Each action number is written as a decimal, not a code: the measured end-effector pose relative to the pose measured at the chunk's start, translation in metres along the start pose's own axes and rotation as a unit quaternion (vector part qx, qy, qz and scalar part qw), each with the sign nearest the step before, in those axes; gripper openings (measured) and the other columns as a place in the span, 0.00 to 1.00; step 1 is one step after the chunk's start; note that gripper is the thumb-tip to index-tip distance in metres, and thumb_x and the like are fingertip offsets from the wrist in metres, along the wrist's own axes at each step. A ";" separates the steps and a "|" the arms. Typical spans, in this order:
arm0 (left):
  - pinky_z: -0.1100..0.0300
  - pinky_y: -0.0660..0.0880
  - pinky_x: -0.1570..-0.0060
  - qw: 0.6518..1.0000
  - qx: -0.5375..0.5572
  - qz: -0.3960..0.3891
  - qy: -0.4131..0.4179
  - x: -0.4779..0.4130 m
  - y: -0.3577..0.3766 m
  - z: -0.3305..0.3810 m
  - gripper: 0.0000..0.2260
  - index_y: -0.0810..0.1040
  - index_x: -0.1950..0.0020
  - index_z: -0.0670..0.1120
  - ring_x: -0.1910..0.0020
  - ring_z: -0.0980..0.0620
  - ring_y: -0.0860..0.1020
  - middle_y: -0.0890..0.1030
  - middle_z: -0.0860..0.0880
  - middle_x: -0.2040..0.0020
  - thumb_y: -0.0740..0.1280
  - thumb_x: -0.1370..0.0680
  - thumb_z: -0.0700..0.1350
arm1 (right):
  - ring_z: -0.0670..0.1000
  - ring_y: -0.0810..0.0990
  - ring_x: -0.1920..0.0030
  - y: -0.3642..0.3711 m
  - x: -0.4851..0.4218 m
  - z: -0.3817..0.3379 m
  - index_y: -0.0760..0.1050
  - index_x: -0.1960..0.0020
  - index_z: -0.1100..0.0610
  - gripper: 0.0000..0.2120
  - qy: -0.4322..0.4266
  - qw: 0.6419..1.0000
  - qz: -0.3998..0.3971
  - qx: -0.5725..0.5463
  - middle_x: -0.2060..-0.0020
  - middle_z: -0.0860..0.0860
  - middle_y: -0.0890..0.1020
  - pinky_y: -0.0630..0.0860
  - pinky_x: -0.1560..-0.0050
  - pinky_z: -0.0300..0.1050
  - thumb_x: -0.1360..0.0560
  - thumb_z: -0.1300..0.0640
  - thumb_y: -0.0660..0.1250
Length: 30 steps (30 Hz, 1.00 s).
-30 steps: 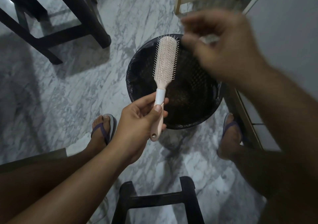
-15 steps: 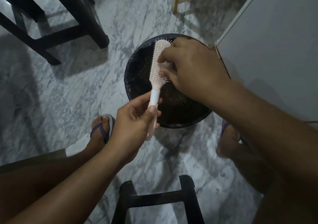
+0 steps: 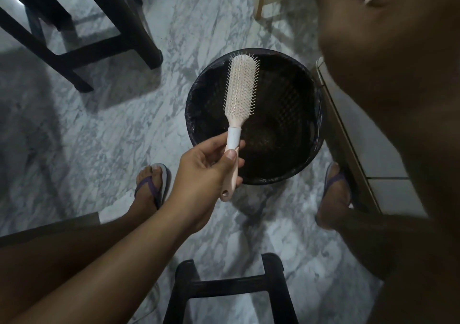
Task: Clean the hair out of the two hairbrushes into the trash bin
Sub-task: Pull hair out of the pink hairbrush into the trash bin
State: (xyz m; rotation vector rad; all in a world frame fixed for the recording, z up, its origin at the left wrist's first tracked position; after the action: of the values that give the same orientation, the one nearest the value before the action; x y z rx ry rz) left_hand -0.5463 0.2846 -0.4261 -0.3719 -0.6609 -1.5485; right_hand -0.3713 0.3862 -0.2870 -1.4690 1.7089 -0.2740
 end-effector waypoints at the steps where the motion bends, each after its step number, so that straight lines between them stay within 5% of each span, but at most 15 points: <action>1: 0.57 0.78 0.62 1.000 0.000 0.002 0.002 0.000 0.000 0.000 0.13 0.80 0.37 0.47 0.57 0.55 0.81 0.86 0.49 0.44 0.65 0.20 0.37 | 0.42 0.80 0.58 0.000 0.001 0.002 0.83 0.46 0.57 0.12 -0.001 1.000 -0.013 0.005 0.57 0.45 0.85 0.77 0.52 0.36 0.19 0.55 0.62; 4: 0.57 0.79 0.62 1.000 -0.001 0.005 0.003 0.001 0.000 0.000 0.13 0.80 0.36 0.47 0.57 0.55 0.82 0.86 0.50 0.44 0.65 0.19 0.37 | 0.46 0.82 0.55 0.017 0.011 0.010 0.83 0.44 0.55 0.11 0.007 0.993 -0.105 0.048 0.54 0.49 0.86 0.80 0.49 0.44 0.22 0.59 0.65; 7: 0.57 0.79 0.61 1.000 -0.010 -0.002 0.005 0.001 0.002 -0.001 0.14 0.80 0.36 0.48 0.57 0.56 0.82 0.86 0.51 0.45 0.65 0.19 0.37 | 0.52 0.80 0.50 0.048 0.030 0.022 0.83 0.44 0.51 0.10 0.048 0.968 -0.217 0.120 0.48 0.51 0.81 0.78 0.48 0.50 0.23 0.51 0.70; 19: 0.53 0.77 0.59 0.999 -0.040 0.007 -0.015 0.008 -0.002 -0.014 0.15 0.78 0.33 0.48 0.58 0.50 0.79 0.85 0.52 0.45 0.63 0.18 0.37 | 0.58 0.81 0.49 0.071 0.034 0.032 0.84 0.49 0.53 0.09 0.035 0.934 -0.292 0.203 0.48 0.53 0.80 0.80 0.51 0.56 0.22 0.49 0.69; 23: 0.55 0.78 0.60 1.000 -0.016 0.003 -0.022 0.008 -0.002 -0.010 0.15 0.78 0.33 0.45 0.56 0.52 0.80 0.85 0.50 0.44 0.63 0.19 0.37 | 0.53 0.79 0.51 0.071 0.037 0.041 0.82 0.50 0.55 0.09 0.048 0.961 -0.245 0.123 0.52 0.51 0.81 0.78 0.50 0.53 0.21 0.50 0.68; 26: 0.56 0.79 0.61 0.999 0.009 -0.001 -0.031 0.007 -0.004 -0.006 0.14 0.78 0.34 0.44 0.58 0.50 0.80 0.85 0.47 0.44 0.63 0.19 0.37 | 0.44 0.79 0.60 0.056 0.029 0.045 0.81 0.52 0.59 0.09 0.124 0.979 -0.160 -0.021 0.61 0.48 0.81 0.77 0.58 0.41 0.20 0.55 0.66; 28: 0.55 0.79 0.60 0.999 0.022 0.003 -0.041 0.007 -0.006 -0.006 0.13 0.79 0.35 0.44 0.58 0.51 0.80 0.86 0.49 0.45 0.63 0.18 0.37 | 0.40 0.80 0.65 0.039 0.021 0.053 0.80 0.52 0.60 0.09 0.227 0.954 -0.078 -0.178 0.63 0.46 0.83 0.78 0.67 0.37 0.18 0.58 0.64; 30: 0.54 0.79 0.59 0.999 0.018 0.006 -0.036 0.007 -0.007 -0.005 0.13 0.79 0.35 0.45 0.58 0.52 0.80 0.86 0.50 0.44 0.63 0.19 0.37 | 0.41 0.82 0.62 0.031 0.018 0.060 0.79 0.47 0.60 0.09 0.319 0.889 -0.047 -0.324 0.57 0.47 0.86 0.79 0.66 0.37 0.17 0.59 0.62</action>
State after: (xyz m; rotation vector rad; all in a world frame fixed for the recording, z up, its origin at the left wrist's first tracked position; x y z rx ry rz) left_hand -0.5530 0.2759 -0.4268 -0.4053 -0.7414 -1.5145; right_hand -0.3499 0.4002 -0.3523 -2.1115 2.4121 -0.2674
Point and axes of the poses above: each hand's wrist, its own x-axis away from the middle knuckle, its own y-axis out of the palm, z = x × y, the point moved 5 cm from there along -x, towards the middle knuckle
